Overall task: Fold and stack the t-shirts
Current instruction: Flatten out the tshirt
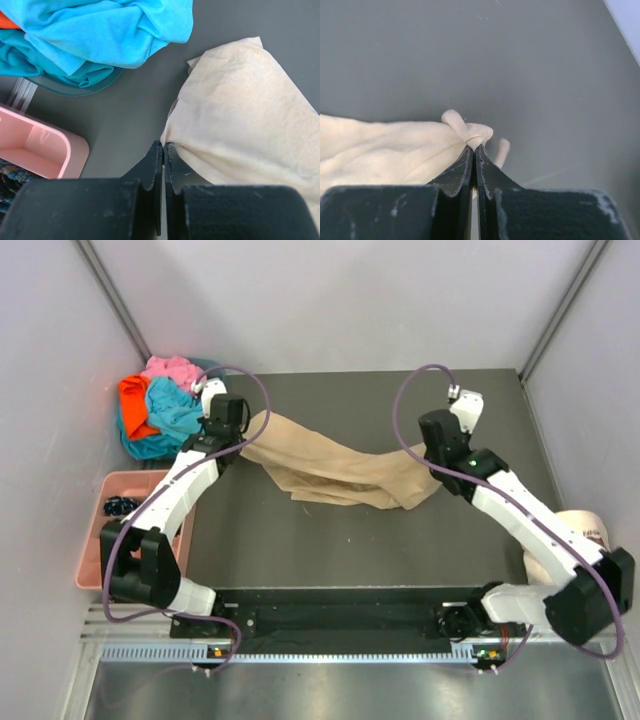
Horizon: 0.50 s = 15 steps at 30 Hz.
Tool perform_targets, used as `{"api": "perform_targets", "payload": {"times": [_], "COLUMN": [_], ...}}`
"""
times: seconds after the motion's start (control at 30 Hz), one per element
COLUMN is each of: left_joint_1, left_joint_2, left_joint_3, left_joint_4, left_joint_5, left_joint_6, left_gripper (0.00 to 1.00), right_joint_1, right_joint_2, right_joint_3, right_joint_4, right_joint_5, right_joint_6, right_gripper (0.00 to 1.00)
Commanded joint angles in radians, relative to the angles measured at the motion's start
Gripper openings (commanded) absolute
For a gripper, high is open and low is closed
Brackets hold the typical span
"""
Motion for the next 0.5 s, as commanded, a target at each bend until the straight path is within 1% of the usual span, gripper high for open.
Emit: {"api": "perform_targets", "payload": {"times": [0.0, 0.1, 0.17, 0.2, 0.27, 0.3, 0.33, 0.37, 0.4, 0.47], "left_joint_1": [0.006, 0.006, 0.006, 0.006, 0.006, 0.006, 0.006, 0.006, 0.006, 0.006], "left_joint_2": [0.013, 0.022, 0.036, 0.04, 0.063, 0.071, 0.08, 0.097, 0.102, 0.102], "left_joint_3": [0.042, 0.043, 0.052, 0.057, 0.077, 0.086, 0.097, 0.12, 0.129, 0.137], "left_joint_4": [0.061, 0.063, 0.065, 0.065, 0.068, 0.066, 0.063, 0.054, 0.045, 0.048], "left_joint_5": [0.007, -0.007, -0.027, -0.035, -0.05, -0.055, -0.056, -0.059, -0.061, -0.072], "left_joint_6": [-0.004, 0.002, 0.007, 0.007, 0.011, 0.011, 0.011, 0.011, 0.013, 0.017], "left_gripper": [0.0, 0.0, 0.0, 0.0, 0.0, 0.0, 0.0, 0.0, 0.0, 0.0], "right_joint_1": [0.006, -0.007, -0.034, -0.069, -0.105, -0.121, -0.154, -0.166, -0.171, -0.171], "right_joint_2": [-0.11, -0.103, -0.066, -0.032, 0.086, 0.129, 0.219, 0.255, 0.282, 0.33], "right_joint_3": [-0.052, -0.089, -0.101, -0.113, -0.104, -0.082, -0.054, -0.025, 0.013, 0.029], "right_joint_4": [-0.128, -0.105, -0.039, -0.009, 0.064, 0.08, 0.085, 0.064, 0.065, 0.087], "right_joint_5": [0.035, 0.073, 0.09, 0.091, 0.105, 0.107, 0.096, 0.09, 0.091, 0.101], "right_joint_6": [0.054, 0.07, 0.072, 0.078, 0.095, 0.1, 0.116, 0.133, 0.135, 0.132], "right_gripper": [0.0, 0.0, 0.0, 0.0, 0.0, 0.11, 0.28, 0.47, 0.74, 0.92]}}
